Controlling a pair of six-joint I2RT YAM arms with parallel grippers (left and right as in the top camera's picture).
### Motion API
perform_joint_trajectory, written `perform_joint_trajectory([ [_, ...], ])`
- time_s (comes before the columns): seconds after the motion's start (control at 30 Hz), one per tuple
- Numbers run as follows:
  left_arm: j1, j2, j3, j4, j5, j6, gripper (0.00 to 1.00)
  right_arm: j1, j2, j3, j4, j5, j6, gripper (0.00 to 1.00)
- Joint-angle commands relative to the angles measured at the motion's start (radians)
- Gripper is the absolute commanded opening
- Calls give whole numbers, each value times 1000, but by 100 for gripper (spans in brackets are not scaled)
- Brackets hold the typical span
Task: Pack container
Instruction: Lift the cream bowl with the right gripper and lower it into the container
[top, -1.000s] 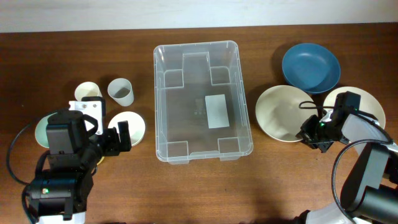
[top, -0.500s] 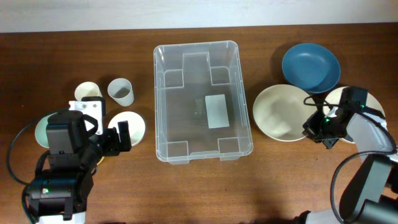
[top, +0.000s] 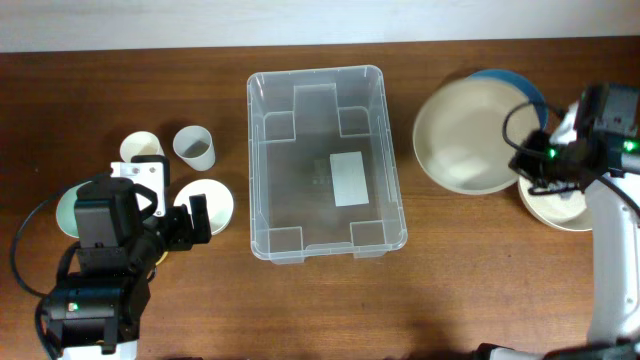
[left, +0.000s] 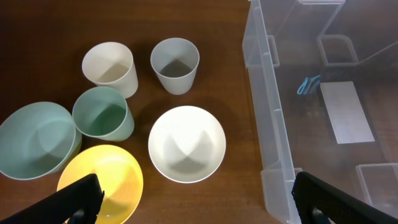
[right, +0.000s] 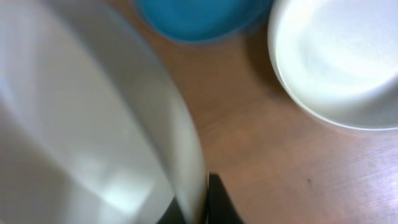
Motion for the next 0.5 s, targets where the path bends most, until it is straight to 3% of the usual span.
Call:
perform_joint_trajectory([
  [0.0,5,0,23,2,0,-9,100,149,-38,189,-42,36,-41,4],
  [0.27,5,0,23,2,0,-9,100,547,79,249,85,286,80,4],
  [0.47,5,0,23,-3,0,-10,99,637,318,253,240,249,318,4],
])
